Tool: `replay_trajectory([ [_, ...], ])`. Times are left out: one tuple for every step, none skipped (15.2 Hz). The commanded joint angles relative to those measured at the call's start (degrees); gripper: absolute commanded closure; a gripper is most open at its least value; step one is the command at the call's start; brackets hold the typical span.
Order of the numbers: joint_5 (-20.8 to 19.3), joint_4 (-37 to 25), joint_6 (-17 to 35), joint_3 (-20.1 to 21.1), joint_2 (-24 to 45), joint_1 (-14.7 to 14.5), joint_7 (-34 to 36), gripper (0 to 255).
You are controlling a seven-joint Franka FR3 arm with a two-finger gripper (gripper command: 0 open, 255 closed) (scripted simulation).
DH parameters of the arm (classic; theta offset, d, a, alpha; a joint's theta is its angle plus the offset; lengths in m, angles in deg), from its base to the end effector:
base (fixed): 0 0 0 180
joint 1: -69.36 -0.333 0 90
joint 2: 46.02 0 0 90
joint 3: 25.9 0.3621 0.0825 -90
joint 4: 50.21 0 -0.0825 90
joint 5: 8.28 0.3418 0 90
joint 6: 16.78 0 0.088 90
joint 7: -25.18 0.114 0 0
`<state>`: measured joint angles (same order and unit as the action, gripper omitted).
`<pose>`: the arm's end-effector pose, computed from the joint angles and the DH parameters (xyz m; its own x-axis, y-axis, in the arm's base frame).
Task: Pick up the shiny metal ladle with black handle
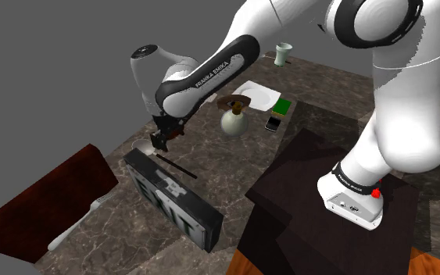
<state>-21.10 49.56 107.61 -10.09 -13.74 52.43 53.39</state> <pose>0.5603 0.3204 0.3134 0.9804 0.1785 -0.0833 0.1846 -0.9802 0.0715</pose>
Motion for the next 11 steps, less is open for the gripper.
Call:
replay_trajectory([
  [-1.4, -4.5, -0.7, -0.5, 4.8, -1.7, 0.5, 0],
  [-1.9, -7.0, -1.2, -0.7, 7.2, -2.5, 0.7, 0],
  [-2.4, -9.5, -1.8, -0.9, 9.6, -3.4, 0.7, 0],
  [-2.8, -12.2, -2.5, -1.1, 12.0, -4.3, 0.8, 0],
  [-2.8, -12.4, -2.5, -1.2, 12.2, -4.4, 0.8, 0],
  [-3.0, -12.5, -2.1, -1.3, 12.7, -4.4, 0.8, 0],
  [-3.1, -12.6, -1.6, -1.4, 13.2, -4.5, 0.9, 0],
  [-3.2, -12.6, -1.2, -1.5, 13.7, -4.6, 1.0, 0],
  [-3.3, -12.7, -0.7, -1.6, 14.3, -4.6, 1.1, 0],
  [-3.4, -12.8, -0.3, -1.7, 14.8, -4.7, 1.1, 0],
  [-3.5, -13.0, 0.1, -1.8, 15.4, -4.8, 1.2, 0],
])
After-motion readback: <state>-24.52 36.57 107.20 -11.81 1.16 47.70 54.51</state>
